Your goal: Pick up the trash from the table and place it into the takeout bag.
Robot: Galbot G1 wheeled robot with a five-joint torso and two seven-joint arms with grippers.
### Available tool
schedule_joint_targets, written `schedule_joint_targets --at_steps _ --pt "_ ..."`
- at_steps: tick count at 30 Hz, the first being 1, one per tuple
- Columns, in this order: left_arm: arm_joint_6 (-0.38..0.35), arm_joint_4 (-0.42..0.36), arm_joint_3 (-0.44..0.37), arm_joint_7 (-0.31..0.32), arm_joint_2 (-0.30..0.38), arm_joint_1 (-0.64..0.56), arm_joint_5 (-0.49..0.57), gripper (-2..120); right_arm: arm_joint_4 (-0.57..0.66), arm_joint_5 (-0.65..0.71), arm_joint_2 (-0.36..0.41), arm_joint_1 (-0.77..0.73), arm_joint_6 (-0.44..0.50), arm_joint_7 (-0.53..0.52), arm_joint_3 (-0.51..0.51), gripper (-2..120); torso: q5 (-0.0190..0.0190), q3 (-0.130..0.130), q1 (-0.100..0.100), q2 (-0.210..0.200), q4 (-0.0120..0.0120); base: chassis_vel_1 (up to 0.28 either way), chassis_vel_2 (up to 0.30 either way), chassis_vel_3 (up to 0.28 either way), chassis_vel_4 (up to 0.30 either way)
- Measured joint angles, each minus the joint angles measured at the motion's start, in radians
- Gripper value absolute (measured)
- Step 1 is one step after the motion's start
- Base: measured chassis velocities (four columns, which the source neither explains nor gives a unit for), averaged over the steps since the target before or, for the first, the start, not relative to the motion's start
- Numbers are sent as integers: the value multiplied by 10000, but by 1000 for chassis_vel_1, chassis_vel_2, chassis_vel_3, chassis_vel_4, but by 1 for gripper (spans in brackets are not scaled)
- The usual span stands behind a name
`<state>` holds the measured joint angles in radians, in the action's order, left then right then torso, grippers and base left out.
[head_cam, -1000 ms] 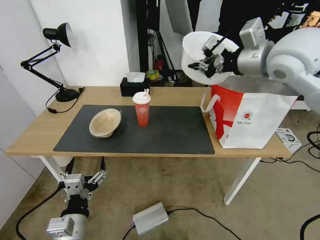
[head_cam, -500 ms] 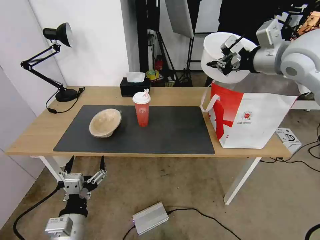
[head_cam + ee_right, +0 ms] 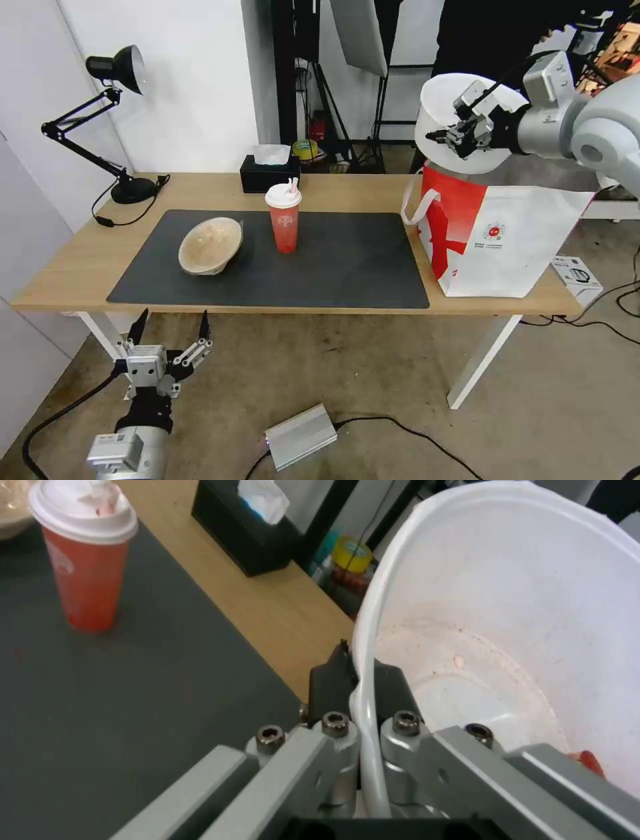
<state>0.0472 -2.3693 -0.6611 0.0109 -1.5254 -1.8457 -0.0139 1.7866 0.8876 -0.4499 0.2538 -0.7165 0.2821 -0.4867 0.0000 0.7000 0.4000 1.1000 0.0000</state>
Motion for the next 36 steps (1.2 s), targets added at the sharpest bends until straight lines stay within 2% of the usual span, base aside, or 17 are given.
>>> schedule_joint_targets --at_steps 20,36 --pt "-6 -30 -10 6 22 -1 14 100 -516 -770 453 -782 243 345 570 0 0 0 0 0 0 0 0 0 0" --pt "-6 -44 32 11 30 9 19 100 -289 -1001 1130 -2183 396 597 1785 0 1 0 0 0 -1 0 0 0 0"
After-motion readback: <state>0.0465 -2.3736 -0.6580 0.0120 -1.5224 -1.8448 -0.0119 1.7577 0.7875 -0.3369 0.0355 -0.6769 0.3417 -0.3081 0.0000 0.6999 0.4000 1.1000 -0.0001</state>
